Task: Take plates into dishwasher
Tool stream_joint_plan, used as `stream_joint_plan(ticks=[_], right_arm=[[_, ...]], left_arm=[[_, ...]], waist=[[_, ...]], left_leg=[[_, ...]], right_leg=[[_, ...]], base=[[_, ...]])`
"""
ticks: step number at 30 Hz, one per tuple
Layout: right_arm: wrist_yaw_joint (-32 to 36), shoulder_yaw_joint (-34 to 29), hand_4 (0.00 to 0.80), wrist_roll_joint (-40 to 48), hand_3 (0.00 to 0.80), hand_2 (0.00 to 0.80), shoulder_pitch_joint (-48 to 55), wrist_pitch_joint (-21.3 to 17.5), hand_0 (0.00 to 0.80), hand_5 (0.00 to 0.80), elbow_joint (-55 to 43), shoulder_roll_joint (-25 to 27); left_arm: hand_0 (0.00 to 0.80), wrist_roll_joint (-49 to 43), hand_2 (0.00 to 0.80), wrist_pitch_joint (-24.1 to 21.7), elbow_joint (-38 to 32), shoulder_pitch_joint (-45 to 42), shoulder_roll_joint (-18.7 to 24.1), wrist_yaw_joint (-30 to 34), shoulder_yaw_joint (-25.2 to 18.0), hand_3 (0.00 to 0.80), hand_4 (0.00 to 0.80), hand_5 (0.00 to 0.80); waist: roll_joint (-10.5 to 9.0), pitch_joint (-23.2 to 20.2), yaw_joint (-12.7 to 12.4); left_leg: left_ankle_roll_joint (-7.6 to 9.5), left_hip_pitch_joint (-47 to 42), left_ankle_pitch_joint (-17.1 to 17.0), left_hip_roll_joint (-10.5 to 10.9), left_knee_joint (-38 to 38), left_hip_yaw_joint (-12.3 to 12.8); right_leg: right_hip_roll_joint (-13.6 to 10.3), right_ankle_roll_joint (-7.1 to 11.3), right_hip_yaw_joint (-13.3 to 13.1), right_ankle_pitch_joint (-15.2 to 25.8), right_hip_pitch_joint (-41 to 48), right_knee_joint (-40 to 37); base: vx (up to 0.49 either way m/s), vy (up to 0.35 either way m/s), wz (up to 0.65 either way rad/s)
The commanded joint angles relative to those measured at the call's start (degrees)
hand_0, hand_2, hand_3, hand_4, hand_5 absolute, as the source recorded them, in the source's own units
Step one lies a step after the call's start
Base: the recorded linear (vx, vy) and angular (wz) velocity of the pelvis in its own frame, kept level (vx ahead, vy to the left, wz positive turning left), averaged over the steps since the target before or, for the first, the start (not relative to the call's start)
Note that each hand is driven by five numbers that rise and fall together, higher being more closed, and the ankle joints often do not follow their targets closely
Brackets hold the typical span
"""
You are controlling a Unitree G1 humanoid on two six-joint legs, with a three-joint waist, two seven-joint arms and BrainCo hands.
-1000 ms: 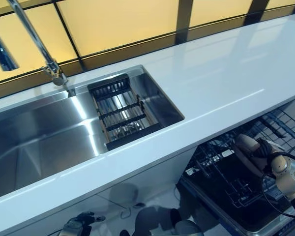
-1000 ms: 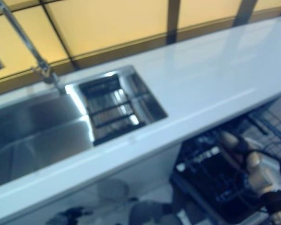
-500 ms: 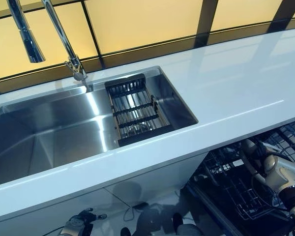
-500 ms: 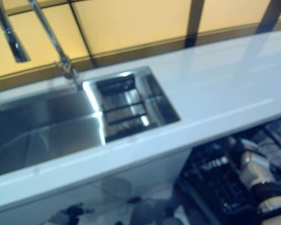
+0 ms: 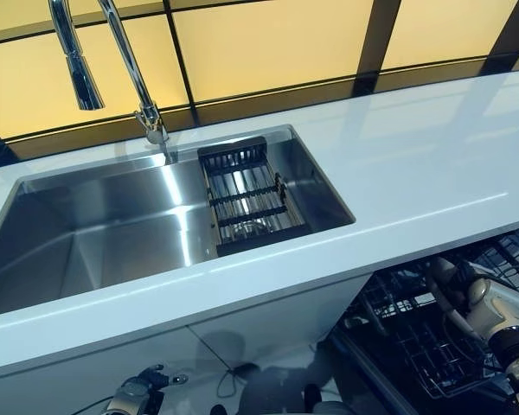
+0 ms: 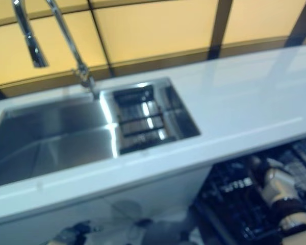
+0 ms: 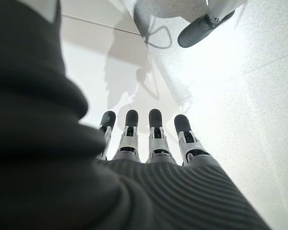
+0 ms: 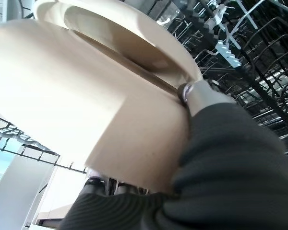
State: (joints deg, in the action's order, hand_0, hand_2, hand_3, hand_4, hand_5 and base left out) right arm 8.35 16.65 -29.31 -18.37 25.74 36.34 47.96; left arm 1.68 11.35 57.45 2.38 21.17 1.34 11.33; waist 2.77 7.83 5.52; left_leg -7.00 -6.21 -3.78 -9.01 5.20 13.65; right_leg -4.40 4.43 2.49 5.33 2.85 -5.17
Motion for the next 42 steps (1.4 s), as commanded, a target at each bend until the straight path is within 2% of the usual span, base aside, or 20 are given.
stream_joint_plan(ticks=[1, 10, 18, 22, 24, 26, 28, 34, 38, 40, 42], right_arm=[[-1.19, 0.69, 0.000, -3.01, 0.000, 0.000, -3.42, 1.11, 0.000, 0.000, 1.89, 0.20], [0.22, -2.76, 0.000, -3.51, 0.000, 0.000, -1.99, 1.82, 0.000, 0.000, 0.81, 4.43], [1.89, -7.34, 0.000, -2.29, 0.000, 0.000, -1.21, 0.02, 0.000, 0.000, 0.41, 14.10], [1.78, -10.65, 0.000, 0.41, 0.000, 0.000, -0.03, -0.67, 0.000, 0.000, 1.72, 18.08], [0.47, -13.09, 0.000, 4.99, 0.000, 0.000, 1.01, -1.81, 0.000, 0.000, 2.86, 20.22], [-0.58, -14.63, 0.000, 7.06, 0.000, 0.000, 1.96, -2.09, 0.000, 0.000, 2.85, 20.57], [-2.57, -18.06, 0.000, 12.84, 0.000, 0.000, 3.87, -2.68, 0.000, 0.000, 2.03, 20.45], [-7.14, -22.27, 0.000, 16.39, 0.000, 0.000, 7.32, -3.78, 0.000, 0.000, -2.93, 17.32], [-11.42, -24.25, 0.000, 16.20, 0.000, 0.000, 9.60, -2.32, 0.000, 0.000, -5.52, 14.55], [-12.20, -25.04, 0.000, 16.25, 0.000, 0.000, 10.34, -1.45, 0.000, 0.000, -5.20, 13.94], [-11.15, -25.93, 0.000, 16.19, 0.000, 0.000, 10.81, -0.23, 0.000, 0.000, -4.49, 13.90]], left_arm=[[0.000, -2.61, 0.000, -0.52, 1.70, 3.73, 2.94, -0.89, 2.31, 0.000, 0.000, 0.000], [0.000, -2.47, 0.000, -0.59, 2.04, 4.21, 3.94, -0.12, 1.66, 0.000, 0.000, 0.000], [0.000, -1.25, 0.000, -1.10, 2.87, 4.32, 6.03, 1.00, 0.96, 0.000, 0.000, 0.000], [0.000, -0.92, 0.000, -1.53, 3.42, 4.18, 6.61, 1.36, 0.49, 0.000, 0.000, 0.000], [0.000, -0.79, 0.000, -2.23, 4.42, 4.06, 6.78, 1.45, 0.37, 0.000, 0.000, 0.000], [0.000, -0.90, 0.000, -2.29, 4.67, 3.95, 6.70, 1.54, 0.35, 0.000, 0.000, 0.000], [0.000, -2.11, 0.000, -2.53, 5.71, 3.52, 6.43, 1.79, 0.22, 0.000, 0.000, 0.000], [0.000, -3.09, 0.000, -2.25, 8.41, 2.41, 6.02, 0.78, -0.74, 0.000, 0.000, 0.000], [0.000, -2.45, 0.000, 0.34, 10.34, 2.41, 6.13, -1.32, -1.87, 0.000, 0.000, 0.000], [0.000, -2.72, 0.000, 1.42, 11.38, 2.27, 6.77, -2.05, -2.36, 0.000, 0.000, 0.000], [0.000, -2.24, 0.000, 1.88, 11.17, 1.83, 7.10, -2.57, -3.25, 0.000, 0.000, 0.000]], waist=[[-3.87, 0.31, -0.03], [-4.57, 0.44, 1.07], [-5.37, 0.15, 2.59], [-5.74, -0.23, 3.20], [-6.01, -0.59, 3.69], [-6.10, -0.72, 3.93], [-6.23, -1.02, 4.40], [-6.28, -0.87, 5.08], [-5.51, -0.14, 4.95], [-4.97, 0.35, 4.93], [-4.52, 0.76, 4.79]], left_leg=[[1.09, -2.62, 3.31, -0.43, -0.20, -0.82], [1.03, -2.85, 3.40, -0.57, -0.20, -0.02], [0.89, -3.37, 3.47, -0.78, -0.20, 0.92], [0.84, -3.58, 3.55, -0.84, -0.20, 1.42], [0.85, -3.69, 3.71, -0.84, -0.20, 1.71], [0.91, -3.76, 3.83, -0.79, -0.20, 1.80], [1.11, -4.06, 4.26, -0.61, -0.20, 1.79], [1.80, -5.52, 5.17, -0.81, -0.50, 1.96], [1.51, -4.85, 3.84, -2.27, -0.20, 0.92], [0.51, -3.90, 2.40, -3.32, -0.20, -0.15], [-0.79, -2.22, 0.36, -4.63, -0.20, -0.16]], right_leg=[[-3.98, 4.65, 1.56, -0.26, -0.48, 0.17], [-3.78, 4.75, 0.90, -0.01, -0.70, 0.17], [-3.23, 4.70, -0.03, 0.18, -0.67, 0.17], [-2.93, 4.64, -0.49, 0.16, -0.67, 0.21], [-2.73, 4.60, -0.87, 0.10, -0.75, 0.21], [-2.66, 4.56, -1.13, 0.06, -0.84, 0.26], [-2.54, 4.51, -1.96, -0.03, -1.06, 0.48], [-2.12, 4.09, -3.40, -0.83, -1.14, 1.83], [-0.84, 2.99, -2.25, -3.38, -1.91, 5.21], [-0.01, 2.19, -0.91, -4.12, -2.16, 5.67], [0.42, 1.78, 0.55, -3.77, -1.76, 4.39]], base=[[0.000, 0.000, 0.00], [0.000, 0.000, 0.00], [0.002, 0.003, -0.01], [0.006, 0.001, -0.02], [0.029, 0.001, -0.14], [0.031, -0.009, -0.12], [0.058, -0.044, -0.04], [0.079, -0.125, -0.09], [0.059, -0.250, -0.09], [0.074, -0.276, 0.02], [0.027, -0.201, 0.10]])
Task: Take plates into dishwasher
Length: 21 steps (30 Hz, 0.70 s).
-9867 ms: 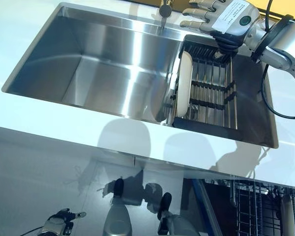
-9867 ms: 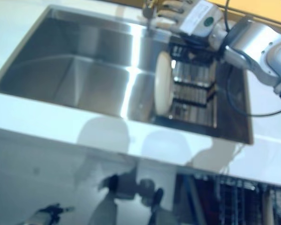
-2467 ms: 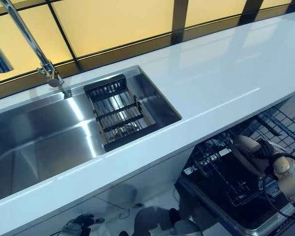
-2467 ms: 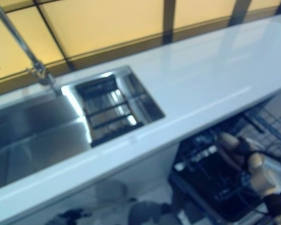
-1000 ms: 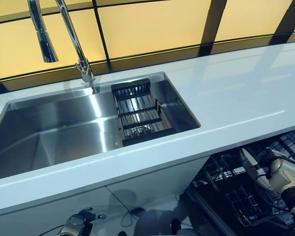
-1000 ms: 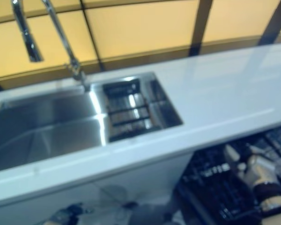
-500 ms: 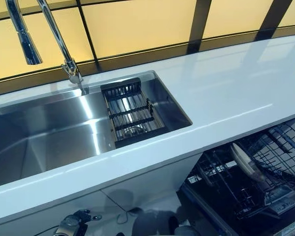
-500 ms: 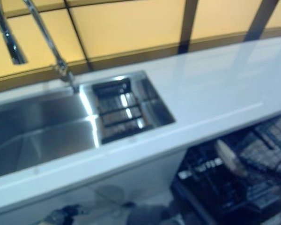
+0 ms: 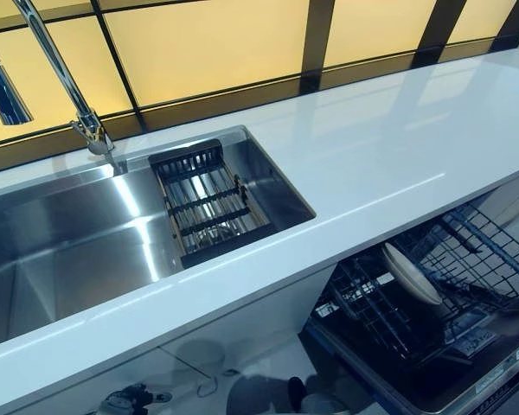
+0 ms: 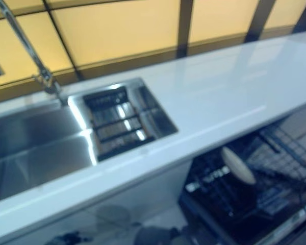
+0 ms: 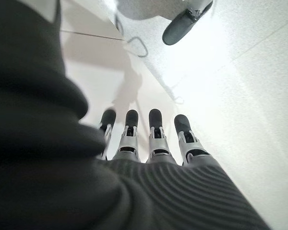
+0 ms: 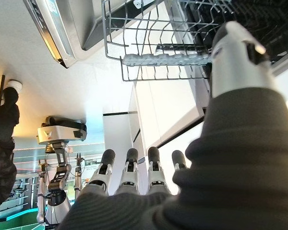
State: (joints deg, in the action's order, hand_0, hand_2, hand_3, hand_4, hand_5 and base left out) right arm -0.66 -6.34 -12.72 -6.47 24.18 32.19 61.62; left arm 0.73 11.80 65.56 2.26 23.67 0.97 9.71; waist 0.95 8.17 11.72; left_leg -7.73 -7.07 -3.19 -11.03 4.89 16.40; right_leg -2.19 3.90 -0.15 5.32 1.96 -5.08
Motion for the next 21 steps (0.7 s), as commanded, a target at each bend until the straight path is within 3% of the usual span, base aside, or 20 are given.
stream_joint_plan(ticks=[1, 3, 5, 7, 9, 12, 14, 15, 17, 21], right_arm=[[-2.10, -3.17, 0.000, -0.30, 0.000, 0.000, -0.94, 1.52, 0.000, 0.000, -0.33, 0.25], [-3.17, -4.40, 0.000, 0.97, 0.000, 0.000, 0.00, 2.41, 0.000, 0.000, -0.25, 0.24], [-4.24, -6.47, 0.000, 2.46, 0.000, 0.000, 0.34, 2.46, 0.000, 0.000, 1.28, 1.07], [-5.44, -6.47, 0.000, 3.91, 0.000, 0.000, -0.18, 1.41, 0.000, 0.000, 2.81, 1.77], [-6.05, -6.90, 0.000, 5.20, 0.000, 0.000, 0.25, 1.29, 0.000, 0.000, 3.02, 2.30], [-6.64, -7.88, 0.000, 6.08, 0.000, 0.000, 1.24, -0.31, 0.000, 0.000, 5.45, 2.69], [-8.29, -6.40, 0.000, 6.57, 0.000, 0.000, -0.48, -1.88, 0.000, 0.000, 7.63, 3.00], [-9.61, -4.61, 0.000, 7.14, 0.000, 0.000, -2.49, -1.84, 0.000, 0.000, 8.72, 3.18], [-8.95, -1.11, 0.000, 6.77, 0.000, 0.000, -7.77, -0.27, 0.000, 0.000, 11.65, 4.23], [-8.57, 6.65, 0.000, 8.35, 0.000, 0.000, -16.97, -0.18, 0.000, 0.000, 16.47, 5.52]], left_arm=[[0.000, -1.27, 0.000, 1.46, 2.90, 1.94, 4.67, -2.21, -1.77, 0.000, 0.000, 0.000], [0.000, -1.51, 0.000, 1.52, 1.44, 2.33, 5.13, -1.69, -2.38, 0.000, 0.000, 0.000], [0.000, -2.48, 0.000, 0.06, -0.75, 3.99, 5.77, 0.11, -2.48, 0.000, 0.000, 0.000], [0.000, -0.79, 0.000, -1.83, -1.85, 5.44, 5.77, 0.45, -1.81, 0.000, 0.000, 0.000], [0.000, -0.04, 0.000, -3.26, -3.57, 7.49, 6.05, 1.24, -1.01, 0.000, 0.000, 0.000], [0.000, 6.44, 0.000, -1.19, -6.97, 13.93, 6.89, 0.35, 0.78, 0.000, 0.000, 0.000], [0.000, 11.70, 0.000, 0.77, -6.82, 17.58, 6.67, -1.06, 1.48, 0.000, 0.000, 0.000], [0.000, 12.07, 0.000, 1.48, -6.01, 19.19, 6.84, -0.98, 1.73, 0.000, 0.000, 0.000], [0.000, 10.05, 0.000, 3.43, -3.37, 21.23, 7.32, 0.08, 2.39, 0.000, 0.000, 0.000], [0.000, 7.53, 0.000, 3.50, 2.15, 18.29, 6.46, -2.31, 2.90, 0.000, 0.000, 0.000]], waist=[[-2.64, 0.49, -1.42], [-2.41, 1.42, -1.42], [-2.07, 2.54, -0.44], [-1.95, 3.02, -0.04], [-2.01, 3.34, 1.31], [-1.73, 3.77, 4.21], [-0.51, 4.38, 5.48], [-0.29, 5.23, 5.71], [-0.57, 6.25, 6.08], [-0.71, 6.82, 4.98]], left_leg=[[-0.24, -0.98, -0.61, -2.81, 0.11, -2.90], [-0.99, 0.50, -1.88, -3.38, 0.11, -1.67], [-1.44, -0.19, -1.39, -2.87, -0.70, 2.05], [-0.98, -0.13, 0.09, -1.43, -4.90, 1.16], [-0.43, 0.17, 0.29, -1.31, -12.71, -0.06], [0.14, -1.81, 2.54, -0.31, -20.65, -1.61], [1.13, -3.22, 5.43, 2.38, -18.97, -4.66], [2.60, -3.04, 9.19, 3.83, -16.35, -5.46], [3.94, -5.09, 14.14, 4.56, -12.21, -3.48], [5.06, -6.96, 16.34, 6.11, -9.52, -2.57]], right_leg=[[-1.72, 2.28, 3.37, -3.64, -0.78, 4.02], [-1.69, 2.22, 4.13, -3.33, -0.66, 3.48], [-2.23, 1.57, 6.07, -2.73, -2.04, 3.86], [-2.37, 0.33, 5.59, -2.32, -3.89, 4.77], [-2.06, -1.14, 4.53, -1.93, -5.90, 5.79], [-2.11, -2.22, 2.77, -0.63, -10.59, 6.90], [-1.41, -1.79, 1.01, 0.06, -14.62, 8.55], [-1.22, -0.99, -0.15, 0.28, -17.51, 10.89], [-2.54, 0.72, 0.80, 1.60, -21.68, 13.26], [-3.90, 2.37, 3.56, 2.98, -25.78, 15.70]], base=[[-0.028, -0.142, 0.23], [-0.081, -0.099, 0.31], [-0.266, -0.006, 0.34], [-0.265, 0.015, 0.28], [-0.294, -0.006, 0.21], [-0.399, 0.068, 0.49], [-0.518, 0.242, 0.22], [-0.584, 0.207, 0.02], [-0.675, 0.150, 0.07], [-0.501, 0.113, 0.23]])
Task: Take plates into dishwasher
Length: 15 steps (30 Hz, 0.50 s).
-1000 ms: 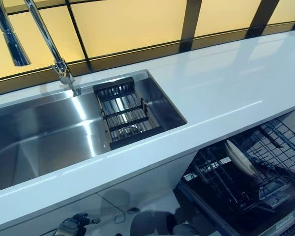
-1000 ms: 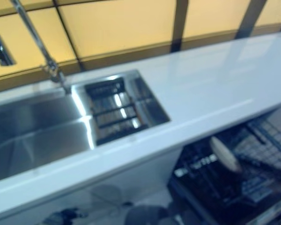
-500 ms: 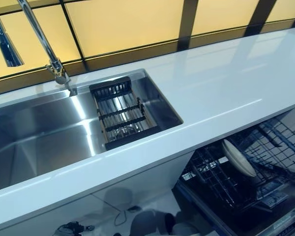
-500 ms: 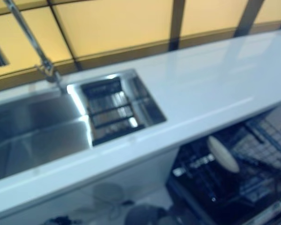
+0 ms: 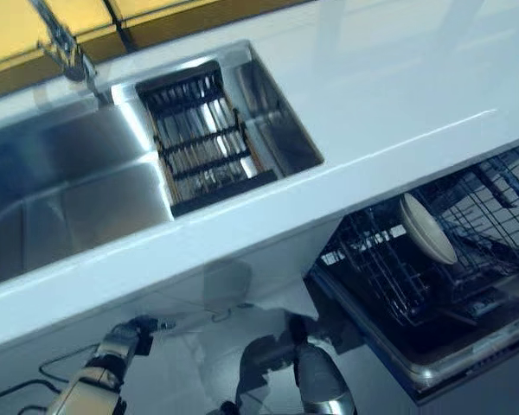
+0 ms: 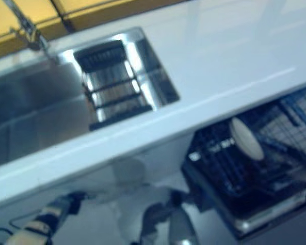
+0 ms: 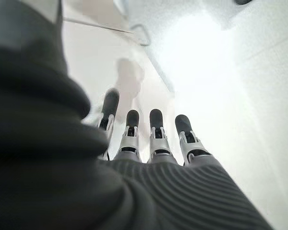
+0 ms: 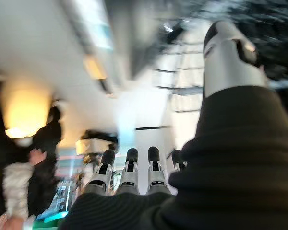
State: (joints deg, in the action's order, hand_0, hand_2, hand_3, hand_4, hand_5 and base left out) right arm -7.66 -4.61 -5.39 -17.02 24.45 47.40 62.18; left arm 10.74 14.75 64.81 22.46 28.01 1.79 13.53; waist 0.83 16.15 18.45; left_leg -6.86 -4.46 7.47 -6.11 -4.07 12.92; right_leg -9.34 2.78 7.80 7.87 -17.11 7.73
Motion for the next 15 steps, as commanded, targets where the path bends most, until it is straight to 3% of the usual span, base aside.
stream_joint_plan(ticks=[1, 5, 10, 15], right_arm=[[-1.58, 5.51, 0.000, 1.27, 0.000, 0.000, -7.15, -0.86, 0.000, 0.000, 2.02, 5.07], [-0.45, 5.01, 0.000, 0.43, 0.000, 0.000, -6.27, -2.46, 0.000, 0.000, 5.74, 2.89], [-0.25, 2.71, 0.000, -0.06, 0.000, 0.000, -4.57, -5.01, 0.000, 0.000, 9.33, 3.24], [-1.75, 2.16, 0.000, -1.38, 0.000, 0.000, -3.53, -4.32, 0.000, 0.000, 11.51, 2.45]], left_arm=[[0.000, -2.65, 0.000, 0.59, 3.83, -2.84, 2.00, -3.59, -1.35, 0.000, 0.000, 0.000], [0.000, -3.26, 0.000, 2.51, 4.95, -9.09, 2.31, -4.82, -4.80, 0.000, 0.000, 0.000], [0.000, -3.08, 0.000, 0.12, 6.00, -12.84, 2.30, -4.33, -6.57, 0.000, 0.000, 0.000], [0.000, -4.66, 0.000, -2.11, 4.28, -11.11, 2.23, -4.78, -6.07, 0.000, 0.000, 0.000]], waist=[[-0.82, -1.53, -1.82], [-1.75, -2.57, -4.47], [-1.83, -4.53, -6.37], [-4.01, -4.15, -7.09]], left_leg=[[4.20, -9.59, 5.39, 1.48, 0.00, 1.04], [5.54, -9.14, 7.72, 2.85, -2.26, 0.05], [5.96, -10.87, 9.30, 4.21, -4.05, 0.30], [7.98, -9.23, 12.31, 8.22, -10.57, 0.80]], right_leg=[[2.84, 3.66, -4.20, 0.68, -6.89, 2.83], [2.06, 4.65, -3.23, 2.48, -3.11, -1.25], [0.59, 4.90, -0.21, 4.37, -0.29, -5.74], [-2.99, 7.50, 0.15, 7.19, 0.59, -6.82]], base=[[-0.268, 0.103, 0.07], [-0.256, 0.048, 0.05], [-0.280, 0.071, 0.02], [-0.282, 0.081, 0.12]])
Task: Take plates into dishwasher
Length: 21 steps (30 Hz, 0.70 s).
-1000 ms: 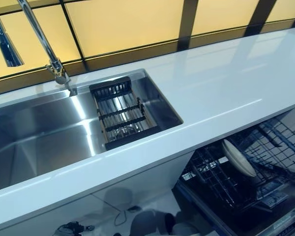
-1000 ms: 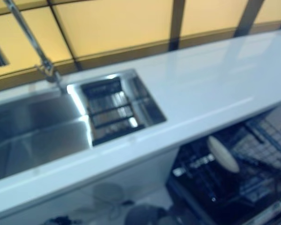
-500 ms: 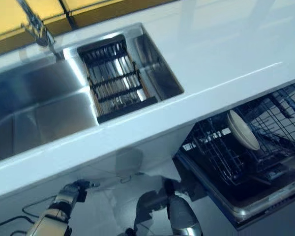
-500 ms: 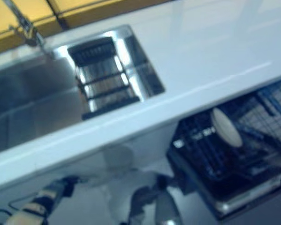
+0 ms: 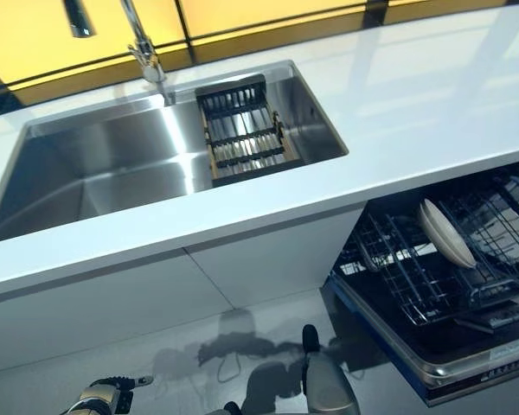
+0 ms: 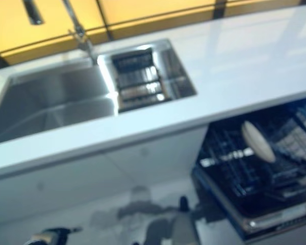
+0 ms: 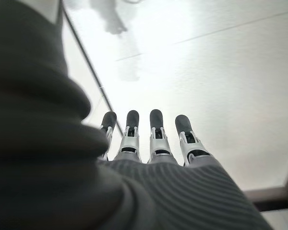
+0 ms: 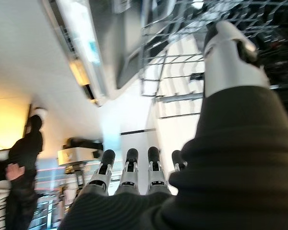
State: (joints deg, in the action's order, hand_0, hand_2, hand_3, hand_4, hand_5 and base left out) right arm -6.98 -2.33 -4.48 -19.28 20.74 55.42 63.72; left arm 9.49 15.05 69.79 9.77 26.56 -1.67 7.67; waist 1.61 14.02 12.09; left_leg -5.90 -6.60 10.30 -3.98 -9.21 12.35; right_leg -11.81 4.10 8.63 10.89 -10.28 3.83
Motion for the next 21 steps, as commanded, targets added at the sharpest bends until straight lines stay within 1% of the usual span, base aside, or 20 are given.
stream_joint_plan(ticks=[1, 2, 4, 5, 6, 7, 8, 10, 11, 12, 13, 15, 16, 18, 19, 20, 21], right_arm=[[-2.23, -0.70, 0.000, -3.22, 0.000, 0.000, -0.44, 0.01, 0.000, 0.000, 3.56, 0.62], [-1.40, -1.20, 0.000, -4.31, 0.000, 0.000, 0.35, 0.36, 0.000, 0.000, 3.73, 0.34], [-0.28, -1.22, 0.000, -5.07, 0.000, 0.000, 1.45, 0.48, 0.000, 0.000, 3.71, -0.64], [-0.09, -1.20, 0.000, -5.17, 0.000, 0.000, 1.93, 0.98, 0.000, 0.000, 3.19, -1.08], [0.21, -0.91, 0.000, -4.74, 0.000, 0.000, 2.57, 1.36, 0.000, 0.000, 2.87, -1.71], [0.05, -1.09, 0.000, -4.03, 0.000, 0.000, 3.18, 1.55, 0.000, 0.000, 2.82, -2.35], [-0.80, -1.66, 0.000, -2.32, 0.000, 0.000, 4.55, 1.93, 0.000, 0.000, 2.79, -3.38], [-2.16, -2.54, 0.000, -0.35, 0.000, 0.000, 6.23, 2.39, 0.000, 0.000, 2.68, -5.27], [-2.81, -3.07, 0.000, 0.30, 0.000, 0.000, 7.21, 2.93, 0.000, 0.000, 2.67, -6.15], [-3.18, -3.18, 0.000, 0.99, 0.000, 0.000, 7.70, 2.91, 0.000, 0.000, 3.16, -6.84], [-3.23, -3.33, 0.000, 1.07, 0.000, 0.000, 7.85, 2.19, 0.000, 0.000, 4.73, -7.62], [-3.35, -3.31, 0.000, 1.10, 0.000, 0.000, 7.72, 1.00, 0.000, 0.000, 7.23, -8.78], [-3.32, -2.72, 0.000, 1.41, 0.000, 0.000, 7.39, 0.86, 0.000, 0.000, 8.53, -9.32], [-3.69, -2.18, 0.000, 1.79, 0.000, 0.000, 7.10, 0.42, 0.000, 0.000, 9.82, -10.23], [-3.99, -1.59, 0.000, 1.98, 0.000, 0.000, 6.83, 0.15, 0.000, 0.000, 10.45, -11.06], [-3.70, -0.56, 0.000, 2.23, 0.000, 0.000, 6.20, -0.11, 0.000, 0.000, 11.32, -12.12], [-3.54, 0.30, 0.000, 3.34, 0.000, 0.000, 5.92, 0.37, 0.000, 0.000, 12.08, -13.07]], left_arm=[[0.000, -4.47, 0.000, -2.09, -1.25, 1.88, 3.93, -1.22, 0.13, 0.000, 0.000, 0.000], [0.000, -5.36, 0.000, -1.70, -1.73, 2.11, 4.32, -1.03, 0.44, 0.000, 0.000, 0.000], [0.000, -6.53, 0.000, -1.08, -2.57, 2.29, 5.39, -0.41, 1.67, 0.000, 0.000, 0.000], [0.000, -6.62, 0.000, -1.08, -2.72, 2.01, 5.82, -0.45, 2.02, 0.000, 0.000, 0.000], [0.000, -6.47, 0.000, -1.13, -2.41, 1.49, 6.73, -0.48, 2.22, 0.000, 0.000, 0.000], [0.000, -6.38, 0.000, -0.67, -2.20, 1.23, 7.41, -0.13, 2.17, 0.000, 0.000, 0.000], [0.000, -6.66, 0.000, 0.46, -1.96, 1.07, 8.45, 0.78, 2.17, 0.000, 0.000, 0.000], [0.000, -8.06, 0.000, 1.64, -1.61, 0.64, 9.67, 1.88, 1.68, 0.000, 0.000, 0.000], [0.000, -8.91, 0.000, 2.19, -0.95, 0.15, 10.25, 2.55, 1.60, 0.000, 0.000, 0.000], [0.000, -9.24, 0.000, 2.32, -0.06, -0.41, 10.35, 2.73, 1.43, 0.000, 0.000, 0.000], [0.000, -9.80, 0.000, 2.39, 1.13, -1.15, 10.43, 2.87, 0.81, 0.000, 0.000, 0.000], [0.000, -10.63, 0.000, 1.86, 3.04, -2.73, 10.48, 2.99, -0.48, 0.000, 0.000, 0.000], [0.000, -10.94, 0.000, 1.37, 4.04, -3.32, 10.40, 2.58, -1.15, 0.000, 0.000, 0.000], [0.000, -10.83, 0.000, 0.83, 4.56, -4.00, 10.57, 2.12, -2.06, 0.000, 0.000, 0.000], [0.000, -10.25, 0.000, 0.84, 4.64, -4.23, 10.68, 1.59, -2.54, 0.000, 0.000, 0.000], [0.000, -9.80, 0.000, 1.12, 4.64, -4.15, 10.88, 1.08, -3.26, 0.000, 0.000, 0.000], [0.000, -9.86, 0.000, 1.75, 4.27, -3.49, 11.16, 1.06, -3.37, 0.000, 0.000, 0.000]], waist=[[-4.75, -1.64, -0.96], [-5.18, -1.55, -0.96], [-5.33, -0.91, -1.26], [-4.95, -0.65, -1.59], [-4.74, -0.81, -1.97], [-4.29, -1.04, -2.14], [-3.39, -1.46, -2.75], [-2.16, -2.25, -3.84], [-1.18, -2.89, -4.94], [-0.53, -3.52, -5.87], [-0.35, -4.42, -7.05], [-0.75, -5.95, -8.75], [-1.52, -6.35, -9.55], [-2.18, -6.91, -10.85], [-2.65, -7.00, -11.72], [-3.19, -6.78, -12.58], [-3.69, -6.67, -13.27]], left_leg=[[7.22, -7.03, 10.04, 6.23, -6.38, 1.76], [7.26, -7.17, 9.38, 6.96, -5.96, 1.96], [7.19, -7.72, 7.83, 7.35, -4.57, 2.94], [7.31, -8.19, 7.27, 7.11, -3.73, 3.69], [7.62, -8.22, 5.40, 7.08, -1.36, 4.54], [7.78, -7.77, 3.54, 6.69, 0.71, 4.69], [7.94, -6.85, 0.60, 5.86, 4.03, 4.68], [7.66, -5.13, -2.85, 4.42, 6.58, 4.27], [7.54, -3.73, -5.02, 3.35, 8.03, 3.68], [7.61, -2.38, -6.16, 2.54, 8.46, 3.28], [7.82, -0.98, -6.74, 2.01, 8.30, 3.21], [8.31, 1.54, -6.81, 1.84, 7.26, 2.75], [8.51, 2.48, -6.36, 2.02, 6.20, 2.41], [8.41, 4.10, -6.21, 1.71, 4.81, 1.69], [8.19, 4.79, -6.03, 1.24, 3.92, 1.73], [7.62, 5.52, -5.76, -0.13, 2.55, 2.67], [6.58, 6.74, -6.18, -1.69, 1.29, 3.11]], right_leg=[[-0.40, 6.65, 0.06, 4.50, -5.36, -3.88], [-0.71, 6.90, 0.99, 4.80, -4.81, -4.72], [-0.85, 7.13, 2.97, 6.13, -4.47, -3.89], [-0.54, 7.07, 4.09, 5.83, -4.11, -2.22], [-0.50, 6.75, 4.51, 5.69, -3.77, 2.24], [-0.16, 6.32, 3.65, 5.17, -3.42, 5.66], [0.43, 5.76, 1.68, 4.11, -3.16, 11.59], [1.09, 4.97, 0.62, 1.52, -1.13, 15.35], [1.43, 4.09, -0.04, -1.44, 1.14, 18.14], [1.55, 3.31, -0.43, -4.14, 3.63, 19.22], [1.60, 2.67, -0.28, -6.95, 7.13, 17.97], [1.09, 2.67, -1.44, -8.18, 11.10, 17.36], [0.92, 2.80, -2.07, -9.12, 13.25, 16.59], [-0.09, 2.86, -2.03, -8.94, 14.90, 14.79], [-1.06, 2.93, -1.32, -9.12, 15.66, 13.82], [-1.25, 3.29, 0.43, -11.29, 15.98, 11.43], [-0.29, 3.72, 2.06, -14.66, 17.21, 7.16]], base=[[-0.173, 0.077, 0.15], [-0.186, 0.086, 0.19], [-0.208, 0.080, 0.14], [-0.305, 0.092, -0.04], [-0.354, 0.087, -0.13], [-0.505, 0.070, -0.40], [-0.465, -0.018, -0.55], [-0.468, -0.117, -0.32], [-0.471, -0.156, 0.04], [-0.478, -0.201, 0.01], [-0.385, -0.202, -0.03], [-0.337, -0.227, -0.26], [-0.303, -0.248, -0.43], [-0.234, -0.225, -0.43], [-0.238, -0.290, -0.52], [-0.298, -0.434, -0.79], [-0.308, -0.445, -0.69]])
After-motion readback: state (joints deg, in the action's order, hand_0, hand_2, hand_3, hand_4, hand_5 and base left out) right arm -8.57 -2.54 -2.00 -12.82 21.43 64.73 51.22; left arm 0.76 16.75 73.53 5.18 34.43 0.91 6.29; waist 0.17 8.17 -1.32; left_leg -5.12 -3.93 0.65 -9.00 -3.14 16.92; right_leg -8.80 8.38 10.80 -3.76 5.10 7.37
